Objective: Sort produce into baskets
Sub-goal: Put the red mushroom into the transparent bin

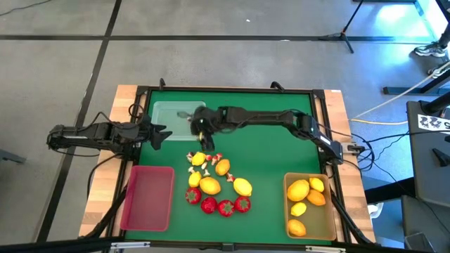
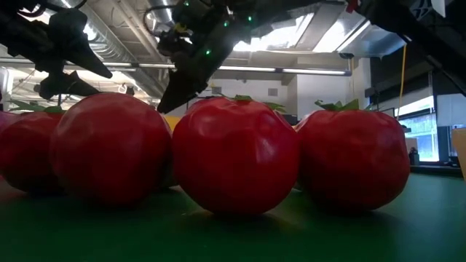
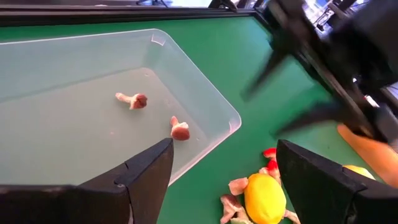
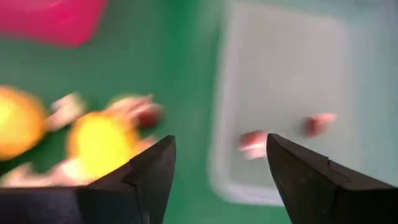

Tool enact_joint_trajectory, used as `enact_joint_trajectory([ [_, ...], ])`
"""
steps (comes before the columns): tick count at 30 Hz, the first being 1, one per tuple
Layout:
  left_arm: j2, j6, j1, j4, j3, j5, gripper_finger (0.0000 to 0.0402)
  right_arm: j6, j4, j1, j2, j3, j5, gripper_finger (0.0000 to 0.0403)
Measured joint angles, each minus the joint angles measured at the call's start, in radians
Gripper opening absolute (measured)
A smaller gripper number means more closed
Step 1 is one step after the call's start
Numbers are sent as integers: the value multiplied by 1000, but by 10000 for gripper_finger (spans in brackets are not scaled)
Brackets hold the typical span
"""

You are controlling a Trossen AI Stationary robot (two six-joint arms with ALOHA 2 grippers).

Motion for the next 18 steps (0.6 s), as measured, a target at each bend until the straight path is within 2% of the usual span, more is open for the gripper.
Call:
enact_joint_trajectory([
  [3, 0, -2, 0, 0, 0, 0, 279, -17, -86, 36, 0, 1, -34, 250],
  [10, 0, -5, 0, 0, 0, 0, 279, -53, -171, 113, 0, 1, -7, 250],
  [18, 0, -6, 0, 0, 0, 0, 279, -45, -192, 110, 36, -1, 4, 250],
])
